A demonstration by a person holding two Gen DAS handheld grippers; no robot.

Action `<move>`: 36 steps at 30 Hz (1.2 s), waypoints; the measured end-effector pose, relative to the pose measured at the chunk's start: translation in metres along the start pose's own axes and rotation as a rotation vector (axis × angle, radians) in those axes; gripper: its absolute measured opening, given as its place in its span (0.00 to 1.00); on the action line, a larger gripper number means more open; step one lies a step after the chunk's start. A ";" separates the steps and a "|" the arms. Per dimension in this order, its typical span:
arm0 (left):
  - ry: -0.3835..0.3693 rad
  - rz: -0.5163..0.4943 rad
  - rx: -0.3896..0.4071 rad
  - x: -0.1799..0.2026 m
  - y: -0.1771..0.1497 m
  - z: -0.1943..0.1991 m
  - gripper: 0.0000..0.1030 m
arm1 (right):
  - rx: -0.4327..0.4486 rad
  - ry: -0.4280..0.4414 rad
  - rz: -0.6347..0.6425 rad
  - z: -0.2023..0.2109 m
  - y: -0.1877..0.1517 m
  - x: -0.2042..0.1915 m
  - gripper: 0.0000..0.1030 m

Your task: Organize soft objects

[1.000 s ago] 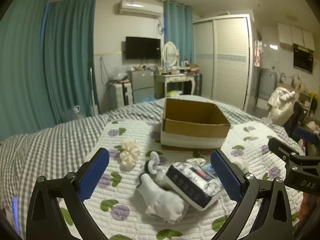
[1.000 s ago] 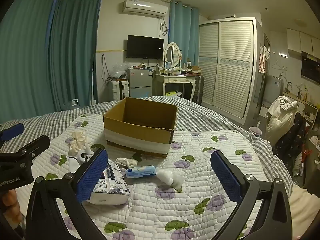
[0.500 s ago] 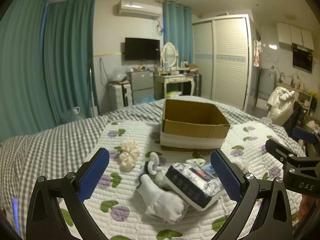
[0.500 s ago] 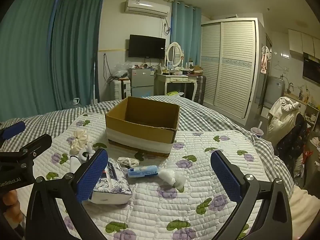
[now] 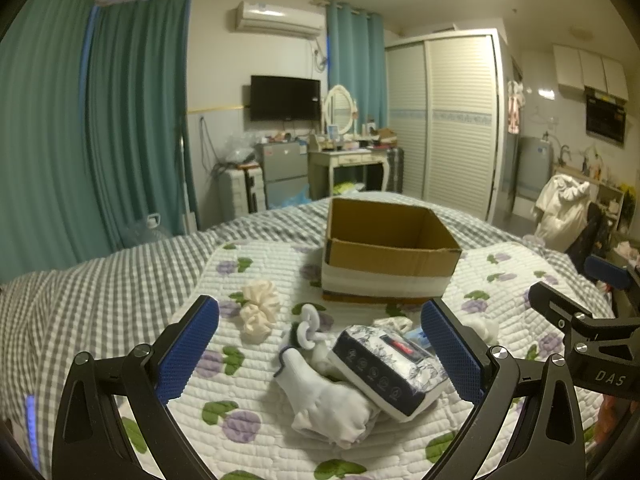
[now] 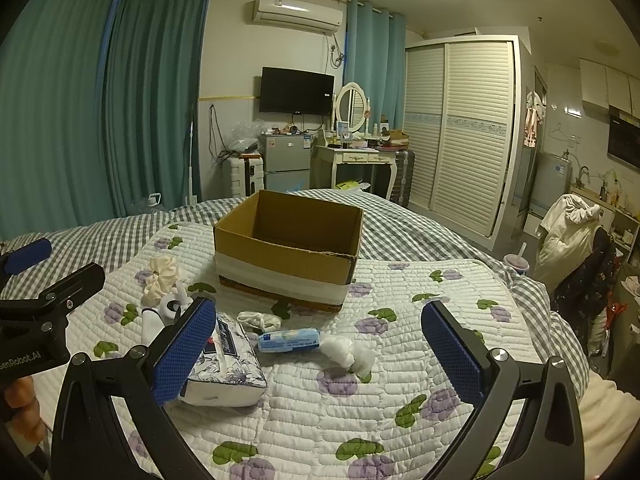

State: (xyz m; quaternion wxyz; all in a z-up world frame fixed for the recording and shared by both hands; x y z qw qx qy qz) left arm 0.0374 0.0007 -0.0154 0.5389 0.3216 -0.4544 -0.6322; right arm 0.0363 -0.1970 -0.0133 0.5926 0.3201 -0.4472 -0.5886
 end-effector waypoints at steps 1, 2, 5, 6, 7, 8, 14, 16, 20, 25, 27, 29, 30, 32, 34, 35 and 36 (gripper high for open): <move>0.000 0.001 0.000 0.000 0.000 0.000 1.00 | -0.001 0.001 0.000 0.000 0.000 0.000 1.00; -0.001 0.000 0.000 0.000 0.001 0.000 1.00 | -0.001 0.000 0.000 0.000 -0.001 0.000 1.00; 0.001 0.000 0.000 -0.001 0.000 0.001 1.00 | 0.000 0.001 0.001 0.000 0.000 0.000 1.00; 0.001 0.000 0.000 -0.001 0.000 0.001 1.00 | 0.001 0.000 0.000 0.000 0.000 0.000 1.00; 0.002 0.000 0.000 -0.001 0.000 0.001 1.00 | -0.001 -0.001 0.001 0.000 0.000 -0.001 1.00; 0.002 0.000 -0.001 -0.001 0.000 0.001 1.00 | -0.002 0.001 0.001 -0.001 0.000 -0.001 1.00; 0.003 0.000 -0.002 -0.001 0.000 0.001 1.00 | -0.001 0.004 0.005 0.001 0.000 -0.003 1.00; 0.004 0.001 -0.002 -0.001 0.000 0.001 1.00 | -0.002 0.004 0.005 0.001 0.000 -0.003 1.00; 0.004 0.001 -0.002 -0.001 0.000 0.001 1.00 | -0.002 0.005 0.005 0.001 0.000 -0.003 1.00; 0.004 0.001 -0.002 -0.002 0.000 0.001 1.00 | -0.001 0.004 0.006 0.000 0.000 -0.003 1.00; 0.004 0.001 -0.002 -0.002 0.000 0.001 1.00 | -0.002 0.005 0.005 0.000 0.000 -0.003 1.00; 0.005 0.001 -0.002 -0.002 0.000 0.001 1.00 | -0.001 0.005 0.005 0.001 0.000 -0.003 1.00; 0.004 0.001 -0.002 -0.002 0.000 0.001 1.00 | -0.001 0.006 0.006 0.001 0.000 -0.003 1.00; 0.004 0.001 -0.002 -0.002 0.000 0.001 1.00 | -0.002 0.005 0.006 0.000 0.000 -0.003 1.00; 0.004 0.001 -0.002 -0.002 0.000 0.001 1.00 | -0.001 0.005 0.006 0.001 0.000 -0.003 1.00; 0.004 0.001 -0.002 -0.002 0.000 0.001 1.00 | -0.001 0.006 0.006 0.001 0.000 -0.003 1.00; 0.004 0.001 -0.002 -0.002 0.000 0.001 1.00 | -0.001 0.006 0.006 0.001 0.000 -0.003 1.00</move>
Point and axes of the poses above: each gripper's, at about its wrist camera, not at the fingertips, and z roughly against the way its jaws point, x to its right, y to its top, the point moved 4 cm from there along -z, roughly the way its jaws point, and after that the axes turned 13 degrees about -y, right-handed, at the moved point
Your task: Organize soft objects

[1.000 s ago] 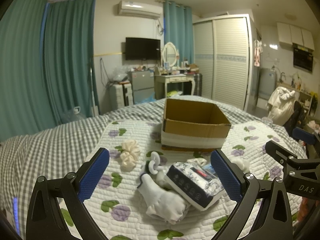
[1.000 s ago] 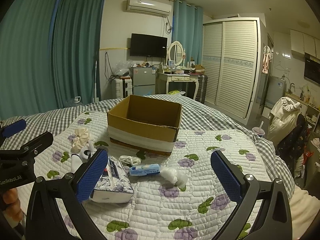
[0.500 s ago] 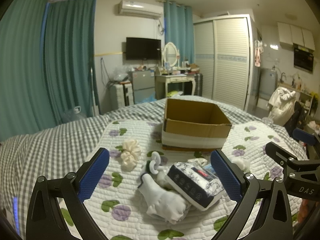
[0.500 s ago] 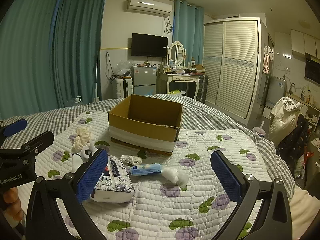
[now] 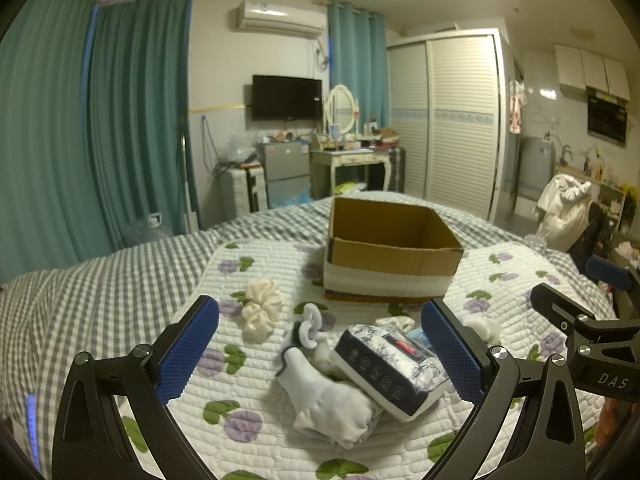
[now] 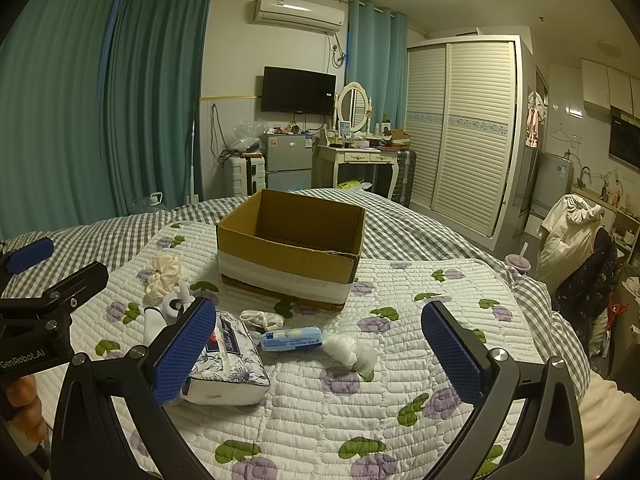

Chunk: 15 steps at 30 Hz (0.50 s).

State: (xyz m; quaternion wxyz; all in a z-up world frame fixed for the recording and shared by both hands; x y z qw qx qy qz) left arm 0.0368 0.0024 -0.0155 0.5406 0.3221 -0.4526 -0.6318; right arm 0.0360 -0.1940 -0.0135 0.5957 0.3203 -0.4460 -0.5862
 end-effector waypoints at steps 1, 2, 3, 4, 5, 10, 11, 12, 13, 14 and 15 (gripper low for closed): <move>0.000 0.000 0.000 0.000 0.000 0.001 1.00 | 0.000 0.000 0.000 0.000 0.000 0.000 1.00; -0.001 0.000 0.001 0.000 0.000 0.000 1.00 | 0.000 0.000 0.000 0.000 0.000 0.000 1.00; -0.001 0.000 0.001 0.000 0.000 0.000 1.00 | 0.000 -0.001 0.000 0.000 0.000 0.000 1.00; 0.000 0.000 0.000 0.000 0.000 0.000 1.00 | 0.000 0.000 0.000 0.000 0.000 0.000 1.00; 0.000 0.000 0.000 0.000 0.000 0.000 1.00 | 0.000 0.000 0.001 0.000 0.000 0.000 1.00; 0.001 -0.001 0.003 0.000 0.001 0.002 1.00 | 0.001 0.005 0.002 0.001 0.000 0.000 1.00; 0.002 -0.002 0.004 -0.001 0.002 0.002 1.00 | 0.003 0.008 0.003 0.002 0.001 0.000 1.00; 0.003 -0.003 0.006 -0.001 0.003 0.003 1.00 | 0.005 0.010 0.005 0.003 0.001 0.000 1.00; 0.004 -0.003 0.008 -0.001 0.004 0.004 1.00 | 0.006 0.011 0.007 0.004 0.002 -0.001 1.00; 0.005 -0.003 0.008 -0.001 0.005 0.005 1.00 | 0.009 0.013 0.009 0.006 0.002 -0.001 1.00; 0.006 -0.003 0.009 -0.001 0.005 0.006 1.00 | 0.010 0.016 0.011 0.007 0.002 -0.001 1.00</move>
Point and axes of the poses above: each gripper's, at about its wrist camera, not at the fingertips, and z roughly against the way its jaws point, x to its right, y to its top, the point moved 4 cm from there along -z, roughly the way its jaws point, and after that the axes turned 13 degrees about -y, right-handed, at the moved point
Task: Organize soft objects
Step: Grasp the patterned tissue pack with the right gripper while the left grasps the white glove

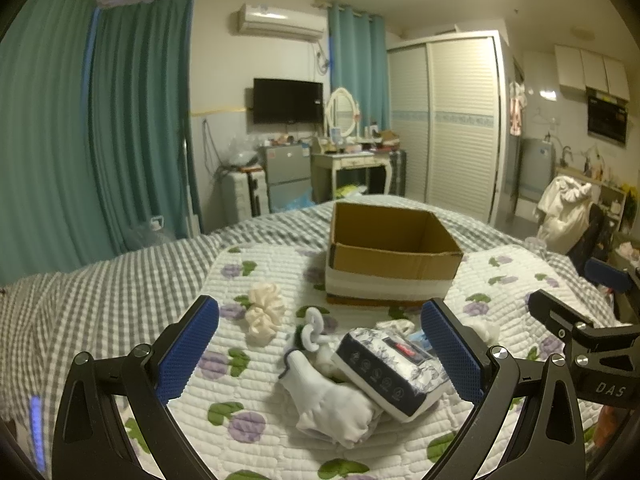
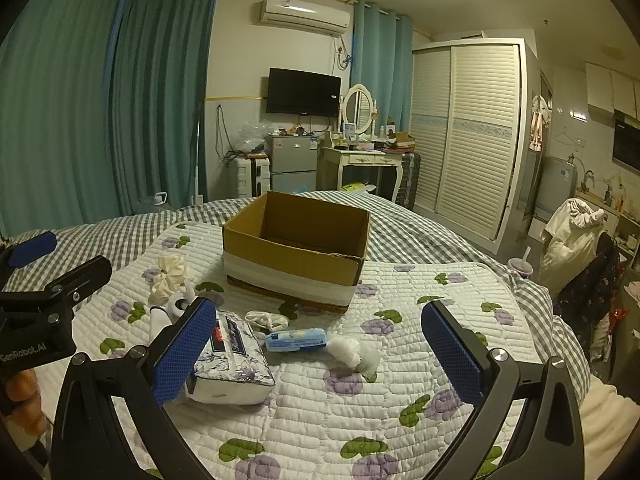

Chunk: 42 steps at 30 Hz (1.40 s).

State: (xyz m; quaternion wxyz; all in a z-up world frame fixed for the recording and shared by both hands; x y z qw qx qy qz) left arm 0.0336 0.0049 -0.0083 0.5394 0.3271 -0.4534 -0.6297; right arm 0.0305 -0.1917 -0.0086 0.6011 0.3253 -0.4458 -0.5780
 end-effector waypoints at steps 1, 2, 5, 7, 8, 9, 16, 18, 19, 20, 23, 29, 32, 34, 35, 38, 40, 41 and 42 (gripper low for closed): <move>0.000 0.000 0.001 0.000 0.001 0.001 1.00 | 0.000 0.006 0.005 0.001 0.000 -0.001 1.00; 0.001 -0.001 0.001 0.000 0.001 0.003 1.00 | 0.001 0.012 0.010 0.003 0.001 -0.001 1.00; 0.022 -0.013 -0.012 -0.002 0.000 0.008 1.00 | -0.002 0.040 0.040 0.007 0.000 -0.006 1.00; 0.037 -0.019 -0.028 -0.005 -0.005 0.008 1.00 | -0.010 0.069 0.066 0.008 -0.004 -0.012 1.00; 0.046 -0.019 -0.044 -0.008 -0.009 0.007 1.00 | -0.017 0.085 0.082 0.008 -0.007 -0.016 1.00; 0.054 -0.018 -0.057 -0.009 -0.013 0.006 1.00 | -0.029 0.102 0.105 0.006 -0.012 -0.021 1.00; 0.087 0.013 -0.193 -0.027 -0.056 -0.023 1.00 | -0.130 0.174 0.247 -0.027 -0.061 -0.071 1.00; 0.092 0.020 -0.225 -0.031 -0.066 -0.032 1.00 | -0.177 0.190 0.280 -0.042 -0.077 -0.085 1.00; 0.093 0.023 -0.239 -0.032 -0.070 -0.036 1.00 | -0.188 0.194 0.295 -0.048 -0.082 -0.091 1.00; 0.093 0.028 -0.252 -0.034 -0.074 -0.040 1.00 | -0.196 0.195 0.306 -0.052 -0.087 -0.096 1.00; 0.090 0.039 -0.278 -0.038 -0.081 -0.047 1.00 | -0.210 0.187 0.325 -0.066 -0.095 -0.106 1.00; 0.080 0.046 -0.307 -0.040 -0.088 -0.056 0.99 | -0.199 0.200 0.330 -0.081 -0.094 -0.111 0.81; 0.070 0.027 -0.314 -0.036 -0.089 -0.060 0.99 | -0.199 0.212 0.322 -0.081 -0.094 -0.110 0.66; 0.056 0.017 -0.319 -0.031 -0.089 -0.062 0.98 | -0.195 0.225 0.294 -0.076 -0.091 -0.102 0.59; 0.045 0.016 -0.322 -0.028 -0.088 -0.063 0.98 | -0.193 0.226 0.274 -0.073 -0.089 -0.096 0.56; -0.004 0.010 -0.336 -0.015 -0.092 -0.069 0.98 | -0.189 0.217 0.209 -0.067 -0.084 -0.075 0.52; -0.039 0.016 -0.358 -0.007 -0.096 -0.076 0.97 | -0.188 0.194 0.178 -0.067 -0.080 -0.061 0.51; -0.053 0.023 -0.371 -0.004 -0.099 -0.082 0.94 | -0.188 0.182 0.161 -0.067 -0.078 -0.054 0.51; -0.061 0.032 -0.386 -0.001 -0.103 -0.089 0.94 | -0.191 0.178 0.142 -0.069 -0.076 -0.048 0.51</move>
Point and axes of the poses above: each gripper's, at about its wrist camera, not at the fingertips, and z roughly against the way its jaws point, x to its right, y to its top, the point moved 4 cm from there along -z, roughly the way its jaws point, and after that the axes turned 13 degrees about -y, right-handed, at the moved point
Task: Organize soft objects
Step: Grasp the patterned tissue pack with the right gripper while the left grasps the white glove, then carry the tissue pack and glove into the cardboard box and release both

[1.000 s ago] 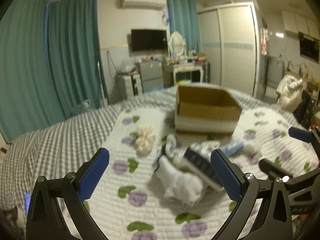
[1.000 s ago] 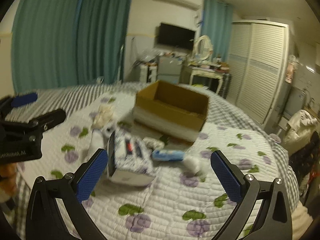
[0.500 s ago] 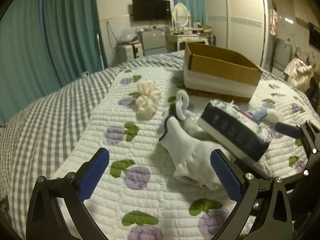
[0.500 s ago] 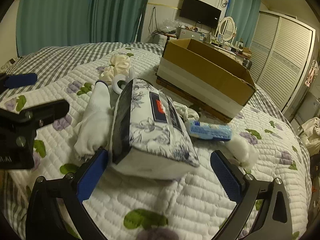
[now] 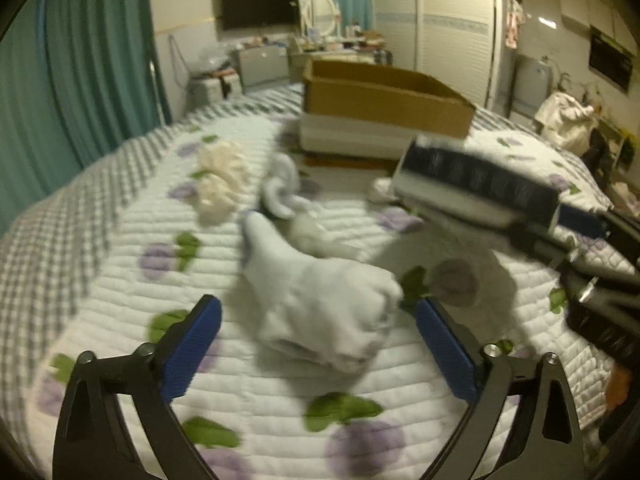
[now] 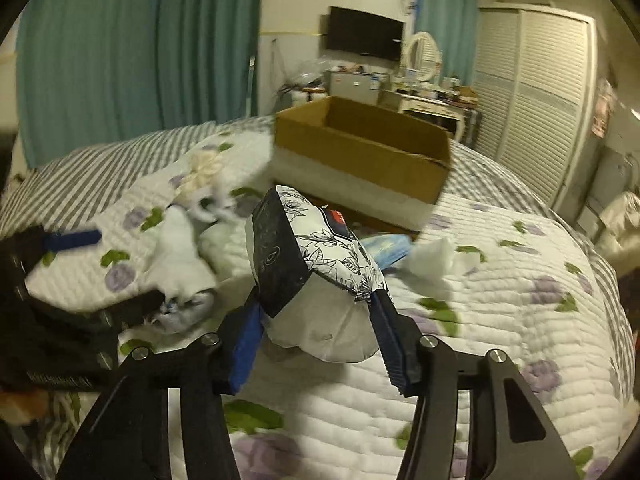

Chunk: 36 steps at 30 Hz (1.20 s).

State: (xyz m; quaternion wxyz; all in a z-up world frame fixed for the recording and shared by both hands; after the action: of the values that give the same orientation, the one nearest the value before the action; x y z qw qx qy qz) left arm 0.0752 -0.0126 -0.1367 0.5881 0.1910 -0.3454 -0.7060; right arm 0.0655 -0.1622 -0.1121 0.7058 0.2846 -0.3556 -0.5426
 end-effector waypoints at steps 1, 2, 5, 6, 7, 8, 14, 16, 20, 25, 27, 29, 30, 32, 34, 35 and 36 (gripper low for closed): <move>0.000 0.003 -0.009 0.002 0.000 -0.007 0.94 | 0.002 0.002 -0.024 0.000 0.001 0.007 0.51; 0.007 0.005 -0.018 0.002 0.000 -0.015 0.93 | 0.003 0.005 -0.041 0.001 0.002 0.011 0.51; 0.012 0.016 -0.042 -0.001 -0.002 -0.035 0.79 | -0.002 -0.004 -0.063 -0.001 0.004 0.018 0.51; 0.015 0.020 -0.049 -0.002 -0.004 -0.040 0.78 | 0.000 -0.004 -0.066 0.000 0.004 0.020 0.51; 0.013 0.018 -0.049 -0.003 -0.004 -0.042 0.77 | 0.000 -0.001 -0.069 -0.001 0.004 0.020 0.51; 0.009 0.008 -0.044 -0.002 -0.005 -0.041 0.74 | 0.002 -0.002 -0.068 -0.001 0.004 0.019 0.51; -0.011 -0.003 -0.013 0.001 -0.004 -0.019 0.53 | 0.013 -0.002 -0.062 0.005 0.004 0.018 0.50; -0.018 0.003 0.007 0.002 -0.003 -0.005 0.52 | 0.026 -0.003 -0.062 0.013 0.007 0.018 0.50; -0.047 0.012 0.073 0.008 0.009 0.026 0.52 | 0.057 0.007 -0.073 0.032 0.013 0.021 0.48; -0.077 -0.005 0.160 0.018 0.039 0.064 0.52 | 0.118 0.021 -0.093 0.065 0.027 0.026 0.46; -0.084 -0.020 0.181 0.023 0.052 0.073 0.52 | 0.142 0.027 -0.104 0.076 0.037 0.030 0.46; -0.079 -0.053 0.206 0.031 0.069 0.081 0.52 | 0.175 0.031 -0.116 0.086 0.052 0.036 0.46; -0.076 -0.068 0.216 0.033 0.078 0.083 0.52 | 0.189 0.029 -0.118 0.090 0.059 0.039 0.46; -0.080 -0.089 0.236 0.037 0.098 0.086 0.52 | 0.216 0.020 -0.115 0.094 0.076 0.045 0.46; -0.091 -0.101 0.254 0.039 0.122 0.084 0.52 | 0.249 0.004 -0.106 0.095 0.097 0.051 0.46; -0.092 -0.105 0.263 0.040 0.133 0.081 0.52 | 0.260 -0.003 -0.100 0.093 0.108 0.054 0.46; -0.092 -0.109 0.269 0.040 0.141 0.078 0.52 | 0.272 -0.012 -0.093 0.090 0.121 0.058 0.46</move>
State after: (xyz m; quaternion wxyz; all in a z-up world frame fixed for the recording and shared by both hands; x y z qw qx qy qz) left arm 0.1112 -0.0400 0.0232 0.5016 0.2539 -0.4525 -0.6922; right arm 0.0703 -0.1892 0.0471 0.6325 0.3906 -0.4167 -0.5233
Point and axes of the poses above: each gripper's, at about its wrist camera, not at the fingertips, and z roughly against the way its jaws point, x to its right, y to its top, the point moved 4 cm from there along -z, roughly the way its jaws point, and after that the axes turned 13 degrees about -y, right-handed, at the moved point
